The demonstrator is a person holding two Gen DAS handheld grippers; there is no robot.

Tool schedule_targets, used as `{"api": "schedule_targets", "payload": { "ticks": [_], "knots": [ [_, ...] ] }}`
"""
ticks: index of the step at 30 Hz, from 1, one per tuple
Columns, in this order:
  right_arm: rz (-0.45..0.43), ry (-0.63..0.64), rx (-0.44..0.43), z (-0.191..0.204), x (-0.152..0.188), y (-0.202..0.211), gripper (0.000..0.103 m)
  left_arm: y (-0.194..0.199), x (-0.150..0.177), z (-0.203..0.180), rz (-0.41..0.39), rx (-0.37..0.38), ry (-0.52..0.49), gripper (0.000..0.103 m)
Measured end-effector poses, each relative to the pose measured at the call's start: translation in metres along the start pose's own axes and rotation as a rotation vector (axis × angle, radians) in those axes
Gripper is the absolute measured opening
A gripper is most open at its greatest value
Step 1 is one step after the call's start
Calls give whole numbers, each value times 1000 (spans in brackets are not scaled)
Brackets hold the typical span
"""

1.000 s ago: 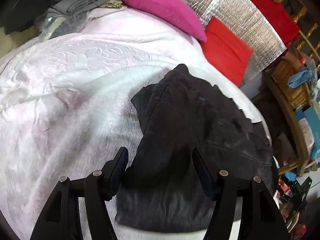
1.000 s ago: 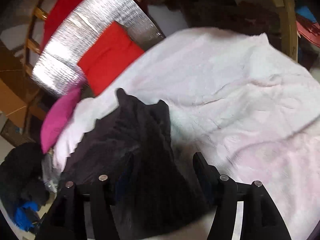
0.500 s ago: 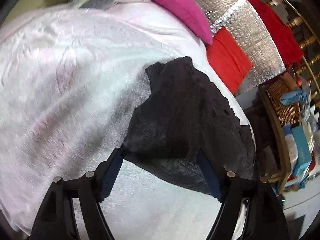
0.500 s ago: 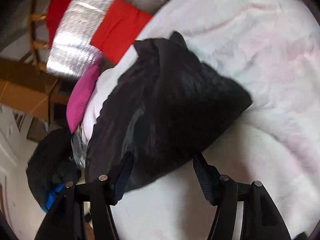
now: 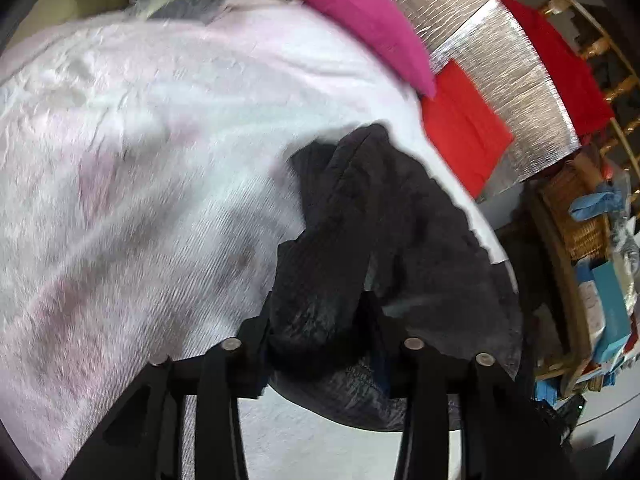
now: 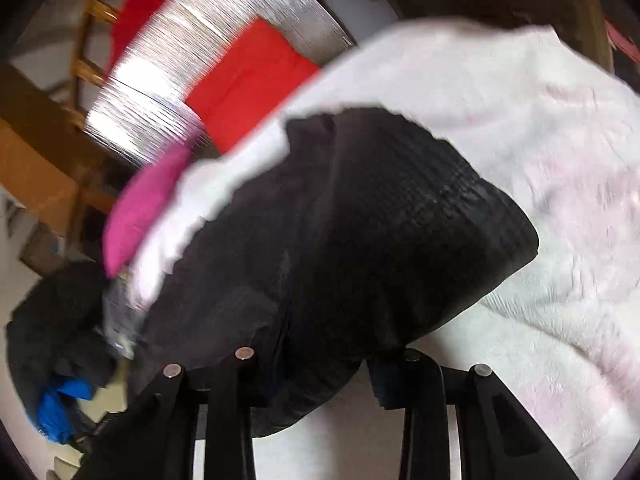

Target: Fold large clothes

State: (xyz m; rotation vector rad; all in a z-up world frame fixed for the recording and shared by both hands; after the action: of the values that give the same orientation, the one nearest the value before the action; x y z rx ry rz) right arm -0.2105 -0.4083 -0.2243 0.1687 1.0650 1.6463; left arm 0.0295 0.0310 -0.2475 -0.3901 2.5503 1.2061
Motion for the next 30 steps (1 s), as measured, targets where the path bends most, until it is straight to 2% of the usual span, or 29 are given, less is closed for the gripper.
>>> {"api": "schedule_targets", "payload": {
  "ticks": [3, 4, 6, 7, 8, 11, 14, 17, 20, 24, 28, 29, 30],
  "knots": [
    [41, -37, -28, -6, 1, -3, 38, -1, 7, 8, 34, 9, 66, 60],
    [45, -43, -43, -5, 0, -1, 38, 3, 10, 9, 42, 11, 74, 63],
    [67, -75, -77, -10, 2, 6, 41, 11, 18, 10, 54, 1, 73, 73],
    [80, -86, -87, -13, 3, 10, 52, 16, 24, 8, 65, 11, 70, 74],
    [82, -94, -94, -15, 4, 13, 56, 19, 30, 5, 77, 29, 64, 74],
    [71, -118, -120, -28, 6, 27, 56, 31, 46, 3, 82, 67, 64, 75],
    [73, -185, -174, -36, 5, 39, 65, 30, 62, -10, 101, 136, 75, 78],
    [94, -239, -233, -39, 7, 39, 65, 22, 61, -20, 121, 178, 103, 78],
    [111, -276, -248, -38, 9, 29, 66, 11, 50, -21, 82, 200, 193, 84],
    [113, -325, -266, -33, 4, 10, 66, -11, 39, -20, 45, 219, 316, 84],
    [99, -333, -242, -24, -1, -15, 68, -17, 32, -25, -9, 224, 327, 85],
    [84, -326, -245, -20, -4, -19, 67, -20, 27, -27, -18, 226, 320, 84],
    [74, -319, -243, -18, -7, -21, 67, -22, 23, -30, -31, 227, 315, 78]
  ]
}}
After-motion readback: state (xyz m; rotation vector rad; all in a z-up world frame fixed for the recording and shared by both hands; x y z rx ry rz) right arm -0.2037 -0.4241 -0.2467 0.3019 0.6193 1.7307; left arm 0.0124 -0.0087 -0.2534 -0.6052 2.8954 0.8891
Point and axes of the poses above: each gripper's, at about its wrist camera, not at the fingertips, and y roughly against the way its jaws point, z to its left, x to its underside, the point moved 9 cm from there along -y, roughly the way its jaws point, and after that the axes turned 1 degree about z, right-handed, at the moved point
